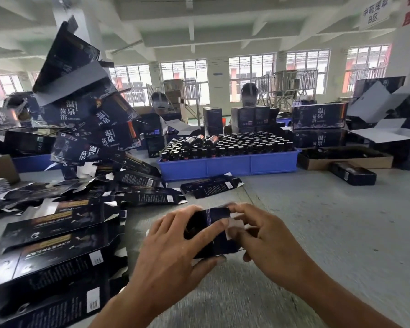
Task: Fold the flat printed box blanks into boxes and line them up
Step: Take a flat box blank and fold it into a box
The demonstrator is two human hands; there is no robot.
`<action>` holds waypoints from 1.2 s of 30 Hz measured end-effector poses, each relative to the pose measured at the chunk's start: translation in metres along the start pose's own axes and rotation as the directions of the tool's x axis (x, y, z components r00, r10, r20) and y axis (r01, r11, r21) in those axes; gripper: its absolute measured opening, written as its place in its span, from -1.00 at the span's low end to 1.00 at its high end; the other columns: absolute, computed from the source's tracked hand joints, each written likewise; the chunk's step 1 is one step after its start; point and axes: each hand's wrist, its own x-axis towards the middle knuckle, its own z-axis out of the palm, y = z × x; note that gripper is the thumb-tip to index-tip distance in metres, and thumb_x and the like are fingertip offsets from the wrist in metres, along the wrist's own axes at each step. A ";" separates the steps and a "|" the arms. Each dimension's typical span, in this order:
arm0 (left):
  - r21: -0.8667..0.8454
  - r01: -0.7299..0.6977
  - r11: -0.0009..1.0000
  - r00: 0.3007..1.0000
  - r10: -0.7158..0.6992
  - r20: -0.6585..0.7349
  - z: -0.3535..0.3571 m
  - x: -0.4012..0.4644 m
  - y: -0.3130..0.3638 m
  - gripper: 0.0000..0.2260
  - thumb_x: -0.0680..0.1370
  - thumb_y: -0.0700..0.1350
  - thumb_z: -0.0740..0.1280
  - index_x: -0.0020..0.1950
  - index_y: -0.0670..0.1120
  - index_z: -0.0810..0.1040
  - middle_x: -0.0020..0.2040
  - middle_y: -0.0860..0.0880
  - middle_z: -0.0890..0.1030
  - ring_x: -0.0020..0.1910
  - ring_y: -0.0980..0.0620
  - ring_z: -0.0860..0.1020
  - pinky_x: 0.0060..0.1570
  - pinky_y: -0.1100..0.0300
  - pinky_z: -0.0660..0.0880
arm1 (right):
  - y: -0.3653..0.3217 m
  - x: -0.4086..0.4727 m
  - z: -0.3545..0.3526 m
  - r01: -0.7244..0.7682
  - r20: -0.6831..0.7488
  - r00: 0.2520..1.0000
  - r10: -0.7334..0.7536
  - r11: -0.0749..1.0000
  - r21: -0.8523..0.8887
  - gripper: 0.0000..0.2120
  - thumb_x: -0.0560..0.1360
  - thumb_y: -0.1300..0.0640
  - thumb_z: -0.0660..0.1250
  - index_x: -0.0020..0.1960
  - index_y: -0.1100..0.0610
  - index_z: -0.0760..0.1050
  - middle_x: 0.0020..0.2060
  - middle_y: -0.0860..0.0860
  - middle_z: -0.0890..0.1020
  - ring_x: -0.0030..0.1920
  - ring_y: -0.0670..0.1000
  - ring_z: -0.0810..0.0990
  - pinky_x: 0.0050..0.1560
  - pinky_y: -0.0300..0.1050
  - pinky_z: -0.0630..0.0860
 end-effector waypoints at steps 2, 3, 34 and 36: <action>-0.017 -0.008 1.000 1.000 0.008 -0.015 0.000 0.000 -0.001 -0.42 0.52 0.33 0.21 0.53 0.26 0.25 0.33 -0.06 0.46 0.22 -0.06 0.52 0.14 -0.01 0.49 | -0.001 0.000 0.000 0.042 -0.020 0.999 -0.043 0.999 -0.019 -0.63 0.63 0.14 0.31 0.20 -0.35 0.45 0.01 -0.21 0.63 -0.11 -0.25 0.65 -0.32 -0.36 0.54; -0.029 -0.011 1.000 1.000 0.011 -0.018 0.000 0.000 -0.002 -0.40 0.51 0.32 0.22 0.54 0.27 0.23 0.35 -0.06 0.45 0.23 -0.05 0.50 0.15 0.00 0.49 | -0.001 0.000 0.000 0.061 -0.029 0.998 -0.062 0.998 -0.031 -0.62 0.63 0.14 0.29 0.19 -0.37 0.42 0.00 -0.24 0.62 -0.09 -0.30 0.63 -0.31 -0.39 0.53; -0.134 0.081 0.988 0.997 -0.079 0.021 0.000 -0.004 -0.006 -0.57 0.55 0.17 0.20 0.42 0.21 0.36 0.43 -0.06 0.39 0.32 -0.09 0.48 -0.08 0.00 0.64 | -0.003 -0.006 0.003 0.102 -0.007 0.995 -0.104 0.985 -0.141 -0.68 0.54 -0.22 0.31 0.28 -0.25 0.53 0.01 -0.37 0.59 0.01 -0.26 0.60 -0.09 -0.35 0.53; -0.161 0.111 0.981 0.994 -0.110 0.016 0.001 -0.005 -0.008 -0.57 0.55 0.17 0.28 0.42 0.19 0.40 0.44 -0.04 0.38 0.34 -0.08 0.46 -0.04 -0.01 0.64 | -0.005 -0.007 -0.001 0.014 0.120 0.993 -0.008 0.999 -0.050 -0.46 0.39 -0.30 0.45 0.35 -0.32 0.46 0.09 -0.37 0.59 0.05 -0.25 0.62 -0.03 -0.30 0.58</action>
